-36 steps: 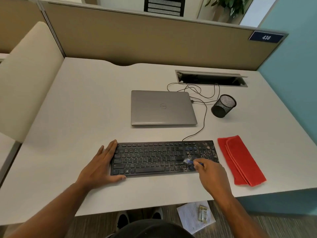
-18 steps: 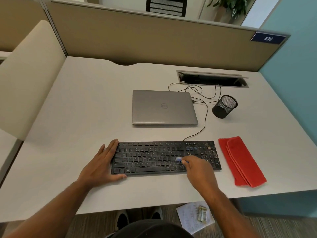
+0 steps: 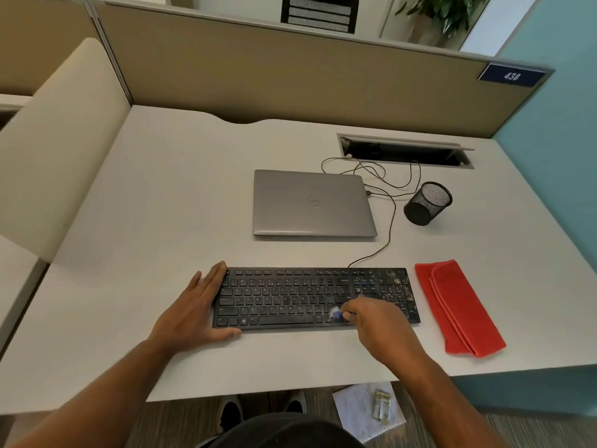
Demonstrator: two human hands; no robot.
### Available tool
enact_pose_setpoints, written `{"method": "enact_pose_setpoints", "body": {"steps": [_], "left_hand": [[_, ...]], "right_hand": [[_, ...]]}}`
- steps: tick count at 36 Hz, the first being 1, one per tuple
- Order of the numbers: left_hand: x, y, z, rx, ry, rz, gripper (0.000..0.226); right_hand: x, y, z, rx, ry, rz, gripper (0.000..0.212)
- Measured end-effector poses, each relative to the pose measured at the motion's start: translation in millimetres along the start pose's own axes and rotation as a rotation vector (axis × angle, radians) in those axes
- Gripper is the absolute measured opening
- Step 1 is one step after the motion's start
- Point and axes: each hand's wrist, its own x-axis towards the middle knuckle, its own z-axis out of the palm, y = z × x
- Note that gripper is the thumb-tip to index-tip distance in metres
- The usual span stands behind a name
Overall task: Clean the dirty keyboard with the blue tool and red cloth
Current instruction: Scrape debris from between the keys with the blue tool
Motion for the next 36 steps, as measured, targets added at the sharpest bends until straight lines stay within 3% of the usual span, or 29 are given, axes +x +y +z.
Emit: {"method": "enact_pose_setpoints", "body": {"steps": [4, 12, 18, 22, 25, 29, 33, 36], "left_hand": [[0.2, -0.6, 1.1, -0.003, -0.002, -0.015, 0.137], [0.1, 1.6, -1.6, 0.011, -0.002, 0.020, 0.137], [-1.4, 5.2, -2.8, 0.008, 0.010, 0.034, 0.136], [-0.7, 3.8, -2.7, 0.004, 0.013, 0.032, 0.136], [-0.3, 1.3, -1.8, 0.002, -0.001, 0.018, 0.137], [-0.7, -0.3, -0.4, -0.007, -0.001, -0.002, 0.137], [-0.8, 0.2, -0.5, -0.013, 0.009, -0.001, 0.137], [-0.6, 2.3, -1.9, -0.011, -0.003, 0.001, 0.136]], "right_hand": [[2.4, -1.7, 4.9, 0.035, 0.102, -0.050, 0.035], [-2.0, 1.0, 3.3, -0.160, -0.083, -0.171, 0.046], [2.3, 4.3, 0.8, -0.139, 0.030, -0.151, 0.057], [0.6, -3.6, 6.8, -0.106, -0.037, -0.136, 0.068], [0.1, -4.8, 5.5, -0.044, -0.125, -0.039, 0.055], [-1.4, -2.2, 2.1, 0.228, -0.084, 0.106, 0.025], [3.6, -4.1, 0.6, 0.366, 0.035, 0.210, 0.022], [4.6, -8.5, 4.0, 0.360, -0.032, 0.200, 0.023]]}}
